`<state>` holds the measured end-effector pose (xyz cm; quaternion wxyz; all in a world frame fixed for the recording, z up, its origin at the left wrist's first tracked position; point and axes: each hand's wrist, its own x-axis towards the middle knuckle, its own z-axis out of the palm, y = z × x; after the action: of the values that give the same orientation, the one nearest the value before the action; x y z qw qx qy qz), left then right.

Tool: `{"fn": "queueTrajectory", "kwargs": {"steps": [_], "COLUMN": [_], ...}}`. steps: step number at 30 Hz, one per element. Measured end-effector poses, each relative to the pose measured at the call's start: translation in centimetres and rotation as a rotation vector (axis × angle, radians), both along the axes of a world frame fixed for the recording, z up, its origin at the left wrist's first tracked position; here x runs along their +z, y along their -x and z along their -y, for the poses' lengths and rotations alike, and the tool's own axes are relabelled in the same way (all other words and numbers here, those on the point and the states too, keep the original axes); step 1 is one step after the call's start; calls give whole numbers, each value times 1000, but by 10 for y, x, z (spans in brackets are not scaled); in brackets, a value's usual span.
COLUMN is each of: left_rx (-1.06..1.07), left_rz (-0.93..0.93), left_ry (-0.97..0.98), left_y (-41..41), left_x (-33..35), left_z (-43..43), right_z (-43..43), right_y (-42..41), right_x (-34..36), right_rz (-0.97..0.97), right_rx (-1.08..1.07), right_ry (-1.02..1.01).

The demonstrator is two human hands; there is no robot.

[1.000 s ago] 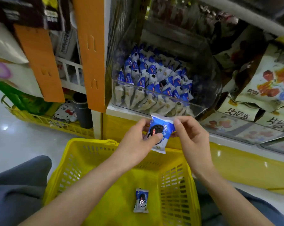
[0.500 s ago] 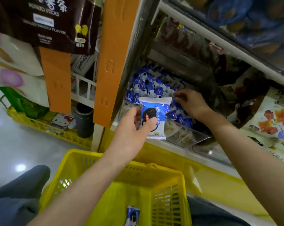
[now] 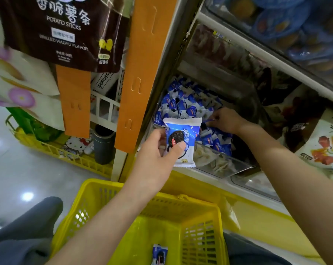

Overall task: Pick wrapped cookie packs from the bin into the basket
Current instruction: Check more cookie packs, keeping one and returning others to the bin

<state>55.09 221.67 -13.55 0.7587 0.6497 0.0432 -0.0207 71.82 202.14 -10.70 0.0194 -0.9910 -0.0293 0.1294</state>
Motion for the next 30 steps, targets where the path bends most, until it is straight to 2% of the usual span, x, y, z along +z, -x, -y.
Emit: {"fn": "queueTrajectory", "kwargs": {"steps": [4, 8, 10, 12, 15, 16, 20, 24, 30], "left_rx": [16, 1, -11, 9, 31, 26, -26, -58, -64], "left_rz": [-10, -41, -52, -49, -16, -7, 39, 49, -56], "left_ry": [-4, 31, 72, 105, 129, 146, 165, 144, -115], "left_y": [1, 5, 8, 11, 12, 13, 20, 27, 25], "left_x": [2, -2, -3, -2, 1, 3, 5, 2, -11], "left_z": [2, 5, 8, 10, 11, 12, 14, 21, 19], "right_z": [0, -6, -6, -7, -11, -12, -15, -26, -32], "right_y": [7, 25, 42, 60, 92, 102, 138, 160, 168], "right_x": [5, 19, 33, 47, 60, 60, 46, 27, 11], "right_rz": [110, 410, 592, 662, 462, 395, 268, 123, 38], "right_rx": [-73, -147, -95, -69, -76, -60, -25, -36, -107], "right_ry": [-222, -403, -436, -580, -1014, -1062, -968, -1035, -1106]}}
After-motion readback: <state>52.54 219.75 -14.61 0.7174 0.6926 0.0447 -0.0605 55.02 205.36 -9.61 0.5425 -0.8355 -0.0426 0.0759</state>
